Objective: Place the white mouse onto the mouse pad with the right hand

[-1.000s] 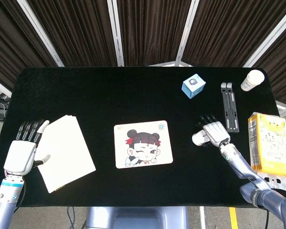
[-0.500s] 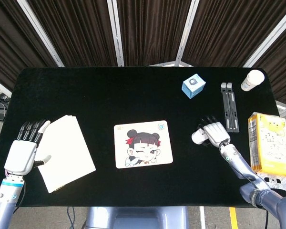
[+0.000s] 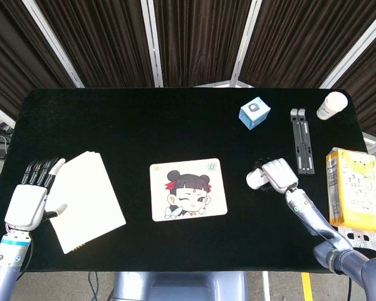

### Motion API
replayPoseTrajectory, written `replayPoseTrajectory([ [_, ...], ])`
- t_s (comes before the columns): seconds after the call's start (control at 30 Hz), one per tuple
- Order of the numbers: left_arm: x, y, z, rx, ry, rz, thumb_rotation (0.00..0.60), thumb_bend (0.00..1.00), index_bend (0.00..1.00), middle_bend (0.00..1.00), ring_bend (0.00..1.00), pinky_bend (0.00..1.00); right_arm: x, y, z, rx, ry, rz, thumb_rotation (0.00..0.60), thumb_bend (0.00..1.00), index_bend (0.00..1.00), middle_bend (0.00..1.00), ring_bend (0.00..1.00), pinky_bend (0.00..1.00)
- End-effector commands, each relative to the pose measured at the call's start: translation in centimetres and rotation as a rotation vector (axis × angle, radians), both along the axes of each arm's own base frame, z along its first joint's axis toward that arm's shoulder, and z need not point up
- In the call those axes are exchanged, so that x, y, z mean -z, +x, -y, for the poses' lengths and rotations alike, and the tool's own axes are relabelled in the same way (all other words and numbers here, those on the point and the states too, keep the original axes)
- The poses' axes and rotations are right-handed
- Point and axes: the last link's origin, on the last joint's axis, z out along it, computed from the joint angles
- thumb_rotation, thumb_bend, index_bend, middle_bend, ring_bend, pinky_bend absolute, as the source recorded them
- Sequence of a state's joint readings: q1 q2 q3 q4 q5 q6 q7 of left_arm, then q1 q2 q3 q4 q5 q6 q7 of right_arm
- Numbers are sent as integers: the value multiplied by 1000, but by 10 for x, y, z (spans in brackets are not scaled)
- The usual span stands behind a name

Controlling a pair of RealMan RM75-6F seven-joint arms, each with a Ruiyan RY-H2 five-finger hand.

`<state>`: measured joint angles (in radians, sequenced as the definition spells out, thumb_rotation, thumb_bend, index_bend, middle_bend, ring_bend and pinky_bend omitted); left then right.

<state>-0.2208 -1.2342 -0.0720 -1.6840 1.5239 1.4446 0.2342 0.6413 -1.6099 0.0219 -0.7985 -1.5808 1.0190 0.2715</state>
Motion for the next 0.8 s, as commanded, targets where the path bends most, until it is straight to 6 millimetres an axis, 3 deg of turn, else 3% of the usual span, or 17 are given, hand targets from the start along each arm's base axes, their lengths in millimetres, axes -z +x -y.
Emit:
replayPoseTrajectory([
  [0.03,0,0,0,0,-2,-1,600,12,0,0,0,0,-3,10,1,-50,-3,15,600,238,627,596,403,617],
  [0.43,0,0,1,15,-15,5,600,11,0,0,0,0,-1,71,10,-408,-26,-65,600,237,628,596,403,606],
  [0.8,-2,-2,1,14,-41,24,600,12,0,0,0,0,26,127,21,-662,-17,-121,600,232,629,596,403,604],
])
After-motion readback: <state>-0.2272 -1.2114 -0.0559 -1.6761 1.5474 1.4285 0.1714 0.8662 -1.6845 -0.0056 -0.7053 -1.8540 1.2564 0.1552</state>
